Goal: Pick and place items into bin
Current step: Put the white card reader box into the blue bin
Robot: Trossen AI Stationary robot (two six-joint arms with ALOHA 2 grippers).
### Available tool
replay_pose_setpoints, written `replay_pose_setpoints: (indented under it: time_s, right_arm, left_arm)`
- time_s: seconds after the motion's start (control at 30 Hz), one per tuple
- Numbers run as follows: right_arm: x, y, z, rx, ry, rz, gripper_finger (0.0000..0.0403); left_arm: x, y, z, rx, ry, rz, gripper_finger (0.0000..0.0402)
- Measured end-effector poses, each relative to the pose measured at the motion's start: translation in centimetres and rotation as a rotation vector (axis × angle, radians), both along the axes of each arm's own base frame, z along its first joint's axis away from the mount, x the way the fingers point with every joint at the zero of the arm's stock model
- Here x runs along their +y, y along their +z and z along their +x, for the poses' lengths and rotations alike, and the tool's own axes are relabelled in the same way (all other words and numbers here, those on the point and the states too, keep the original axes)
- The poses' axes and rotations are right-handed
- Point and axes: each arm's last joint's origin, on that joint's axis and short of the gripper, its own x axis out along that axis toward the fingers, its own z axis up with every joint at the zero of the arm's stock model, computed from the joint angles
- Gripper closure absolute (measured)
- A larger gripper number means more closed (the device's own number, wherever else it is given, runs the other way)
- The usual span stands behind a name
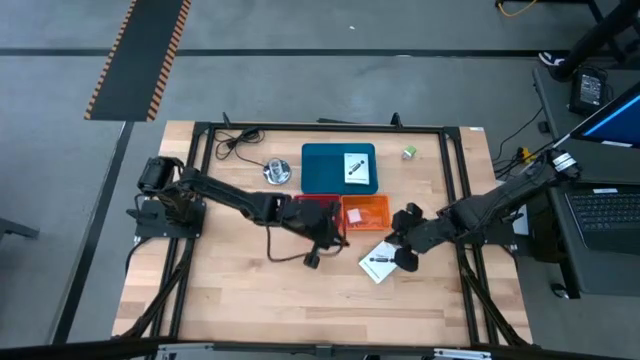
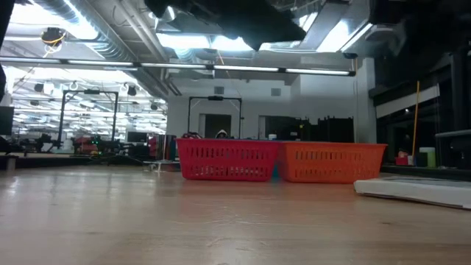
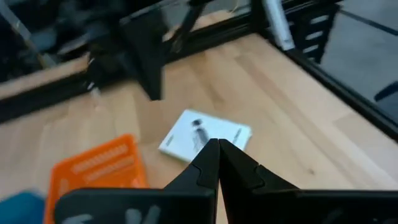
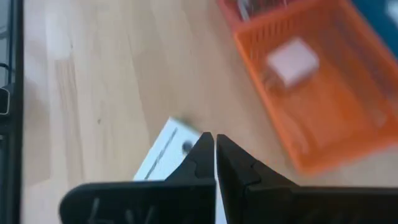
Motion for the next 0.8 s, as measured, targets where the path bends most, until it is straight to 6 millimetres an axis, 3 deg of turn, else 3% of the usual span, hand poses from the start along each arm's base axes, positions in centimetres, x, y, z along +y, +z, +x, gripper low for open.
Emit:
replay_pose_setpoints:
  time_s: [0.2, 0.37, 0.57, 0.8]
  right_arm:
    - [1.4, -0.1, -0.9, 0.055, -0.085, 0.136, 0.0403]
    - [2.6, -1.4, -0.8, 0.155, -0.093, 0.198, 0.0403]
    - [3.1, -3.3, -1.0, 0.334, -0.127, 0.204, 0.0403]
    - [3.2, -3.1, -0.9, 0.339, -0.127, 0.203, 0.0403]
  left_arm:
    - [-1.6, -1.7, 0.1, 0.005, -0.011, 0.142, 0.0398]
    - [-2.1, -3.3, 1.0, -0.015, 0.011, 0.18, 0.0398]
    - [-2.4, -5.6, 2.1, -0.006, 0.001, 0.183, 0.0398]
    - [-4.0, -7.4, 3.4, 0.032, -0.026, 0.296, 0.0398]
